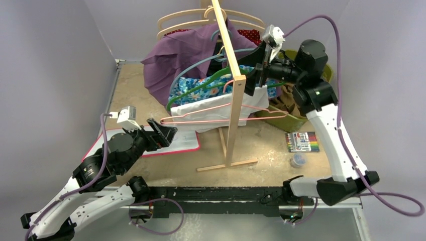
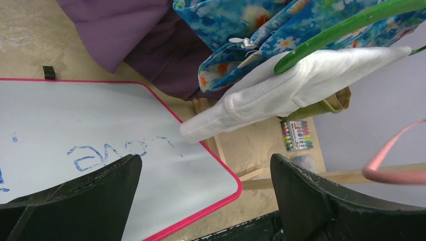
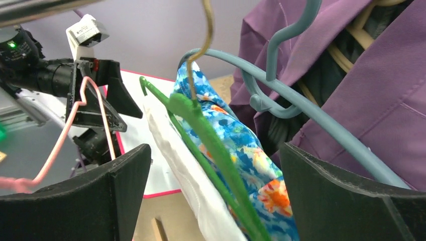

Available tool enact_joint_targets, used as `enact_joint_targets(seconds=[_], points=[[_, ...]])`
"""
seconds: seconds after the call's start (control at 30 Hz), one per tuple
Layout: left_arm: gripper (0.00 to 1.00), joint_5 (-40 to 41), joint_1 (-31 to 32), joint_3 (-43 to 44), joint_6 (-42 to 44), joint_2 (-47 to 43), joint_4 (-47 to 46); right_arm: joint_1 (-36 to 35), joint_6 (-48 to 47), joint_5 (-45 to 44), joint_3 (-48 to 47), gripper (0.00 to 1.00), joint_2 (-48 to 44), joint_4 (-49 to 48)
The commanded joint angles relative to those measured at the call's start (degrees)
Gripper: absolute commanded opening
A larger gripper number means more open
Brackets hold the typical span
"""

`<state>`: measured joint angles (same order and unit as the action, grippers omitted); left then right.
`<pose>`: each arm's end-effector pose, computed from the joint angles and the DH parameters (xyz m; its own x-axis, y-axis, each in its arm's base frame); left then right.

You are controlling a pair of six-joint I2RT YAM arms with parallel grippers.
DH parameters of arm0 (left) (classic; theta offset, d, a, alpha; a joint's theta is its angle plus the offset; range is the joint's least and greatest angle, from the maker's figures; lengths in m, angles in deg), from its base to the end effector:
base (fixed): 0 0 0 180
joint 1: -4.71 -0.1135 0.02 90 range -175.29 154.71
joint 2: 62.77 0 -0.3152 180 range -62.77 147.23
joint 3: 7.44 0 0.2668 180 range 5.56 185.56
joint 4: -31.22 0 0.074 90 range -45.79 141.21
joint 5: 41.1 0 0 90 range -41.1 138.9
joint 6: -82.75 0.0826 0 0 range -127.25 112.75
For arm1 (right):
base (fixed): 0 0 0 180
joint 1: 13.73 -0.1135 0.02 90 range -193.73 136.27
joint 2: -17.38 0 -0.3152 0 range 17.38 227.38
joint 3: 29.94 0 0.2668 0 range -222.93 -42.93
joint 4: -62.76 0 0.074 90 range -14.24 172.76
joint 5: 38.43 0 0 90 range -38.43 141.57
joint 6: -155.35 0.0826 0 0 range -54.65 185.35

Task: Remove the skirt from the hanger
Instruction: Pick up the hanger from the clothesline.

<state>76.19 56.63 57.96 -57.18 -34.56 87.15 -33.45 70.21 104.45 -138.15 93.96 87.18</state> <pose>0.0880 -0.0509 0.3764 -0.4580 -0.5182 -0.7223 0.1263 0.7664 -0.6299 0.2572 0.1622 0.5756 0.0374 0.0677 -0.9970 -0.9549 0.2965 -0.0157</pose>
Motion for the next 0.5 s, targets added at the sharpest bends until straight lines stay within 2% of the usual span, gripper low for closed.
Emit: enact_joint_targets(seconds=[0.0, 0.2, 0.47], points=[[1.00, 0.7, 0.2, 1.6, 1.0, 0.0, -1.1, 0.0, 0.0, -7.5, 1.2, 0.99, -6.5, 1.0], [1.00, 0.0, 0.2, 1.5, 1.2, 1.2, -2.0, 0.0, -0.3, -12.1, 1.6, 0.99, -10.1, 5.5], [1.00, -0.5, 0.2, 1.0, 0.8, 1.3, -2.7, -0.1, 1.4, -2.4, 3.0, 0.99, -10.9, 5.7]])
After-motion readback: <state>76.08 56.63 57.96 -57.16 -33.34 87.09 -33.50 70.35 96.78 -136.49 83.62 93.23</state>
